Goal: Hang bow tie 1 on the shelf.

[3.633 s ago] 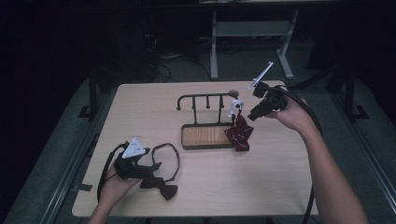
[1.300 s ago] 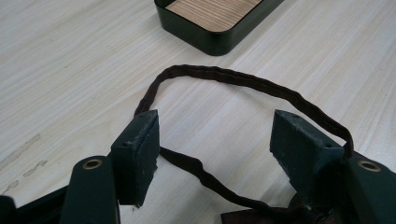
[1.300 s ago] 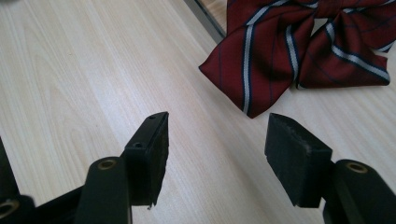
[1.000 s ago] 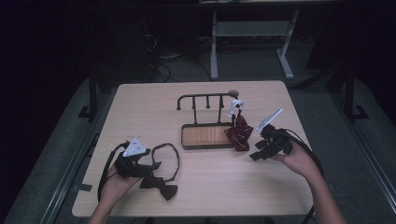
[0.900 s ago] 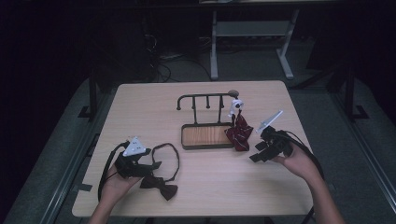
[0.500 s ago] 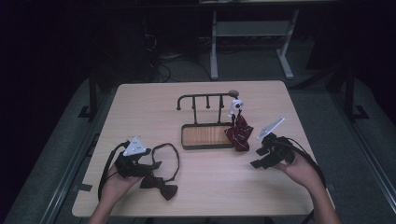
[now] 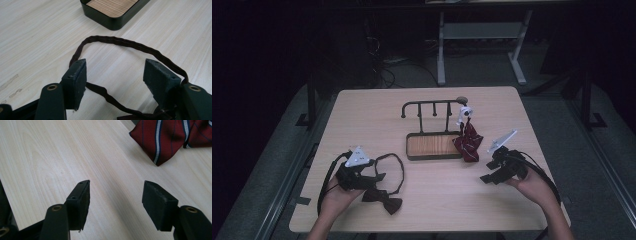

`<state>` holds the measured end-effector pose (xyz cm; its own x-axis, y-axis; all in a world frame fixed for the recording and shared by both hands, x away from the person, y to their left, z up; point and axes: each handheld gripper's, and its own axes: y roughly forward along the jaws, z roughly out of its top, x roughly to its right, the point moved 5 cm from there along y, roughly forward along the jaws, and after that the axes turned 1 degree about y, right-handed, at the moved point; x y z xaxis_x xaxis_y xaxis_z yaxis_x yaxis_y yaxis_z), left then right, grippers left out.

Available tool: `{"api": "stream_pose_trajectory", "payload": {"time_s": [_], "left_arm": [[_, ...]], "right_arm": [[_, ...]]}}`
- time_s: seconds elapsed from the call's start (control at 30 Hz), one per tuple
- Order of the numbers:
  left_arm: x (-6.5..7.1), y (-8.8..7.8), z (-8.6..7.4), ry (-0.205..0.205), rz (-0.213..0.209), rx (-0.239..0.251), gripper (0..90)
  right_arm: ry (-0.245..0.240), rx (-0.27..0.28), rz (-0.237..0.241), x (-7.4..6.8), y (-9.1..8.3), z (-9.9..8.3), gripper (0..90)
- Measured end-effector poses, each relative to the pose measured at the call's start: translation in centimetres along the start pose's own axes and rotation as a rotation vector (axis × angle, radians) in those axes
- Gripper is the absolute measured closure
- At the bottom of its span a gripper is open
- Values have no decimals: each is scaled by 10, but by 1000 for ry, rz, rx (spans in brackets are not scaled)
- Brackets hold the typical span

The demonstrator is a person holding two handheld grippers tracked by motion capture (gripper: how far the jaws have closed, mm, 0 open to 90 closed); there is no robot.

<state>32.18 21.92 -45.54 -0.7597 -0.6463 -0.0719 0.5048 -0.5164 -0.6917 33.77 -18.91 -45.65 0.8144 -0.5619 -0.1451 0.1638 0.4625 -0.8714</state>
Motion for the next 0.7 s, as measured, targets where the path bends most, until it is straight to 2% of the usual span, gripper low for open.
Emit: {"api": "stream_pose_trajectory", "payload": {"time_s": [0.1,0.23,0.43,0.63,0.7], "left_arm": [[1,0,2,-8,5,0,364],[0,-1,6,12,14,-4,392],[-6,-1,12,14,28,-28,410],[-12,4,24,51,46,-78,437],[-16,6,26,43,50,-88,438]], "right_arm": [[1,9,4,-1,0,0,386],[-2,12,2,-1,-2,-2,382],[-1,31,0,-3,-6,-3,377],[-2,43,4,-5,-9,-3,372],[-1,48,0,-5,-10,-4,372]]}}
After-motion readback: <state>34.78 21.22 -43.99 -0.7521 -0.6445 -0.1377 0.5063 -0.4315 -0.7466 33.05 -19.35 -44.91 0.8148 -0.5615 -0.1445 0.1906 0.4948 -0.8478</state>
